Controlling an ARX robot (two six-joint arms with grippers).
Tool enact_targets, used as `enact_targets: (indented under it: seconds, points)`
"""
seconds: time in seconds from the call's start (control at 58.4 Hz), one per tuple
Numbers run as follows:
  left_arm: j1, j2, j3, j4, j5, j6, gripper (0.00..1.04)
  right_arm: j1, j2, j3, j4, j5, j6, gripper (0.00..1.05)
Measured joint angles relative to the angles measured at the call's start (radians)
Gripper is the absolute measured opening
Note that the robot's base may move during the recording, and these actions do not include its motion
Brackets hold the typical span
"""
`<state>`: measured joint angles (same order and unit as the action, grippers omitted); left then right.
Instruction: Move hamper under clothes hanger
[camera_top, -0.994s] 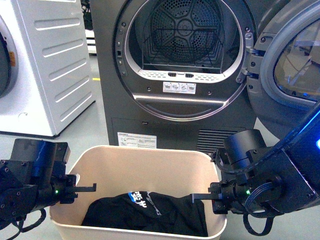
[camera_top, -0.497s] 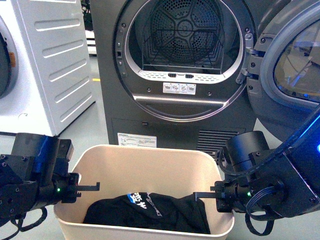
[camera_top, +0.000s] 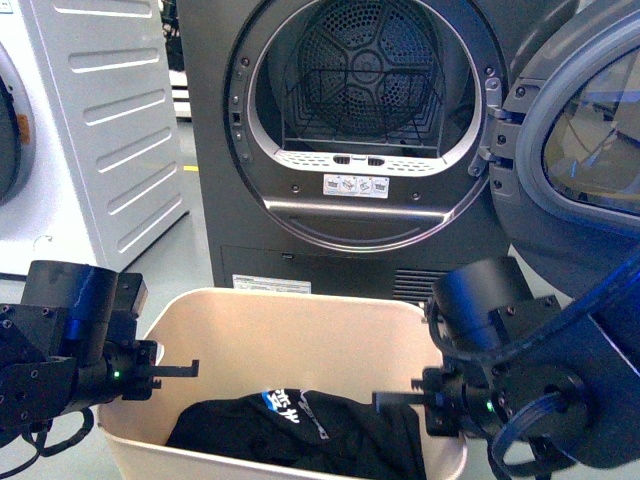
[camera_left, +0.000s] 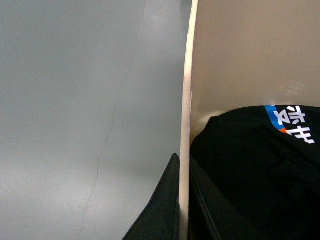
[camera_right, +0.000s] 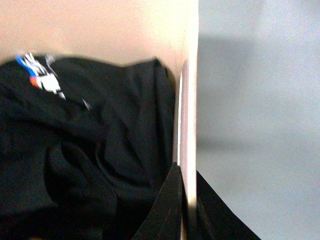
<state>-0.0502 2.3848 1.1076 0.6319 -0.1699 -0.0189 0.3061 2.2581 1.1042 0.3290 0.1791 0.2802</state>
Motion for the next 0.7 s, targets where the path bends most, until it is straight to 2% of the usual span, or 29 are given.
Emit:
enact_targets:
  seconds: [0.086, 0.702]
  points:
    - [0.007, 0.0, 0.009, 0.004, 0.0, -0.01, 0.04, -0.032, 0.019, 0.026, -0.005, -0.047, -0.022, 0.03]
    - [0.0, 0.0, 0.012, 0.005, -0.001, -0.01, 0.04, -0.042, 0.027, 0.034, -0.007, -0.042, -0.038, 0.03]
